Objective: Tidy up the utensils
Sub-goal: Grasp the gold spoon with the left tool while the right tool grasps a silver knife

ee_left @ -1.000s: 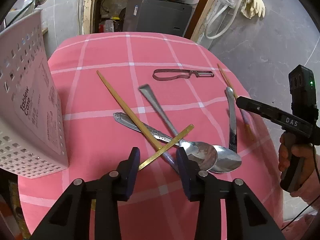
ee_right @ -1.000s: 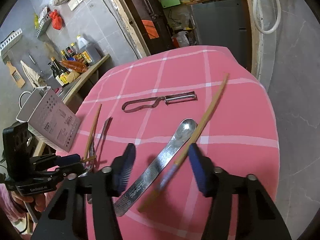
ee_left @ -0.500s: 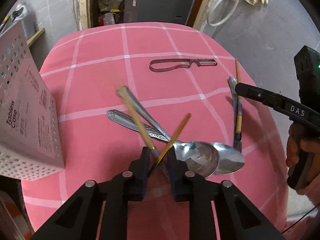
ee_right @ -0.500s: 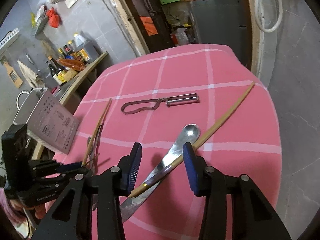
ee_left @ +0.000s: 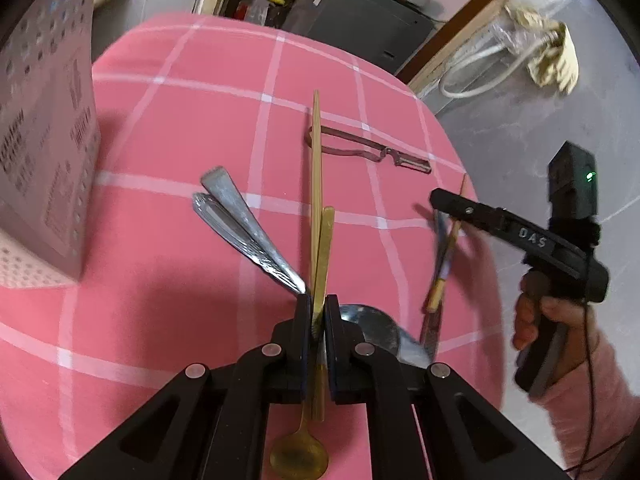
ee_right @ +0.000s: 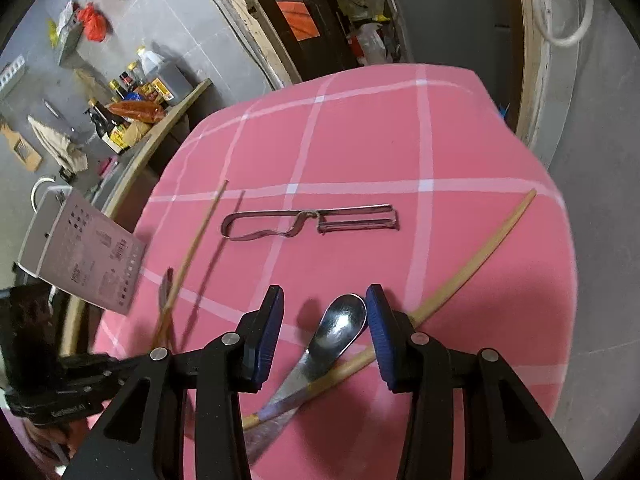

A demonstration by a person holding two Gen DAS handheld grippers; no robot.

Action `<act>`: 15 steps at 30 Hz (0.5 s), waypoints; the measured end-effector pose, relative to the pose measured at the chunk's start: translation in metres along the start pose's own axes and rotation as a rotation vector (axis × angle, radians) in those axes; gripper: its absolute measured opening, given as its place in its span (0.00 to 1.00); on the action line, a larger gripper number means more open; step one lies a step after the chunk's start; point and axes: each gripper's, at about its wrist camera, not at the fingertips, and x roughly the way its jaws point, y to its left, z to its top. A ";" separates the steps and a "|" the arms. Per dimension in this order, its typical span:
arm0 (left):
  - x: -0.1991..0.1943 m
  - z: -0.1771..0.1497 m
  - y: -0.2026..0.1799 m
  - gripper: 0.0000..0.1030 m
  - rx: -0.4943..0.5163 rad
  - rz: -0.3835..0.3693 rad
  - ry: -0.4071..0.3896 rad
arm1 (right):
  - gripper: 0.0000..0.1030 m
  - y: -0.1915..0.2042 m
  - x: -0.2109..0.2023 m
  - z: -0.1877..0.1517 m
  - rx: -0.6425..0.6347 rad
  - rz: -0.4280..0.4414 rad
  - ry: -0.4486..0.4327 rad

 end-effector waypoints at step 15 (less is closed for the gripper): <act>0.011 -0.007 -0.030 0.07 -0.030 -0.136 0.029 | 0.12 0.004 0.016 -0.022 0.085 0.125 0.045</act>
